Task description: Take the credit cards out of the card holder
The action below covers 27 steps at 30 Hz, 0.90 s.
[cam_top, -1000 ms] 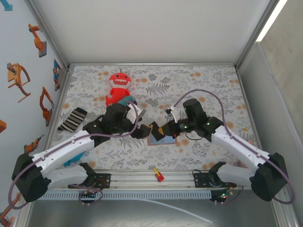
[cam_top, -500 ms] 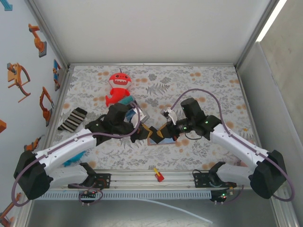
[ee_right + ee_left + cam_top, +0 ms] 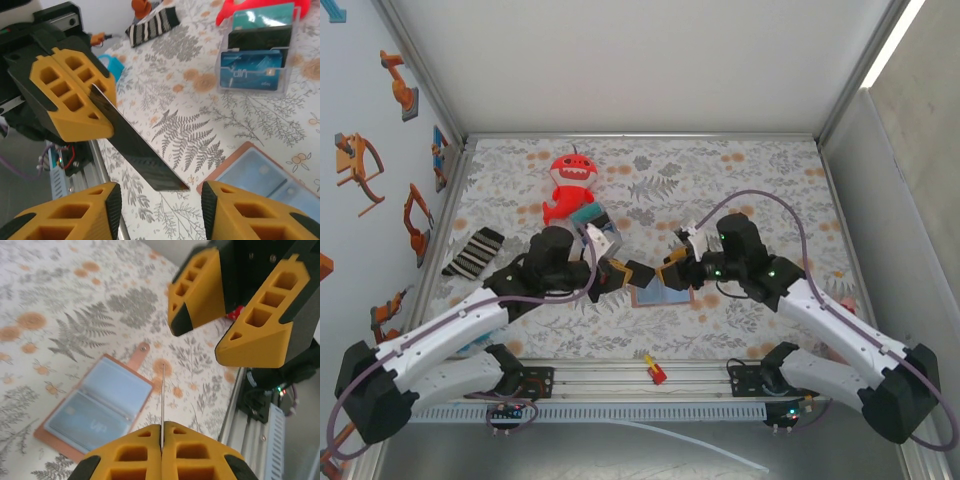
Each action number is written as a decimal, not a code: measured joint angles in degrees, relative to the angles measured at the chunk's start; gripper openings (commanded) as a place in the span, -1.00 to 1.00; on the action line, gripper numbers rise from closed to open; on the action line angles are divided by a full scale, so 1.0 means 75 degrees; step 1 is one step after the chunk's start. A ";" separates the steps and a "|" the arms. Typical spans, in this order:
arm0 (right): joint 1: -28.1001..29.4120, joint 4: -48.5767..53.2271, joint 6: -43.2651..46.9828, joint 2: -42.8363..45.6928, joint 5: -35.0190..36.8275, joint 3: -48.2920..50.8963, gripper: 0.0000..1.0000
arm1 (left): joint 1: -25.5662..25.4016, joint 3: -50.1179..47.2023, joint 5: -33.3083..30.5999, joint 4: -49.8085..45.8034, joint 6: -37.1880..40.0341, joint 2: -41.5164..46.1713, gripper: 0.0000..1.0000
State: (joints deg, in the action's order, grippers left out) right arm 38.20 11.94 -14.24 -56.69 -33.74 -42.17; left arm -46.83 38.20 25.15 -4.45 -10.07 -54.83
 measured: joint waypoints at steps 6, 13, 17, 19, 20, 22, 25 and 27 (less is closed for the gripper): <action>-0.0003 -0.2098 -0.1682 0.0032 0.0175 0.1058 0.00 | 0.0003 -0.0912 -0.0968 0.1469 -0.1049 0.1084 -1.00; 0.0038 -0.4811 -0.3182 -0.0714 -0.0289 0.1501 -0.06 | 0.0006 -0.1402 -0.1265 0.2859 -0.2072 0.1192 -1.00; 0.0079 -0.5563 -0.3483 -0.1119 -0.0539 0.1440 -0.09 | 0.0006 -0.1425 -0.1233 0.3538 -0.2471 0.1067 -1.00; 0.0085 -0.5910 -0.3611 -0.1306 -0.0667 0.1378 -0.12 | 0.0006 -0.1431 -0.1207 0.3791 -0.2602 0.1040 -1.00; 0.0085 -0.6079 -0.3698 -0.1367 -0.0737 0.1358 -0.16 | 0.0006 -0.1434 -0.1195 0.3920 -0.2667 0.1026 -1.00; 0.0093 -0.6373 -0.3824 -0.1443 -0.0874 0.1323 -0.27 | 0.0006 -0.1443 -0.1172 0.4086 -0.2731 0.1008 -1.00; 0.0105 -0.6744 -0.3972 -0.1445 -0.1052 0.1282 -0.45 | 0.0006 -0.1472 -0.1145 0.4266 -0.2806 0.1005 -1.00; 0.0108 -0.6892 -0.4022 -0.1422 -0.1131 0.1271 -0.56 | 0.0006 -0.1492 -0.1128 0.4345 -0.2847 0.1005 -1.00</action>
State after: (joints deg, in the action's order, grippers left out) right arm 39.00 -39.75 -44.40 -67.35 -42.22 -32.64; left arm -46.78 27.00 16.69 28.14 -31.42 -47.29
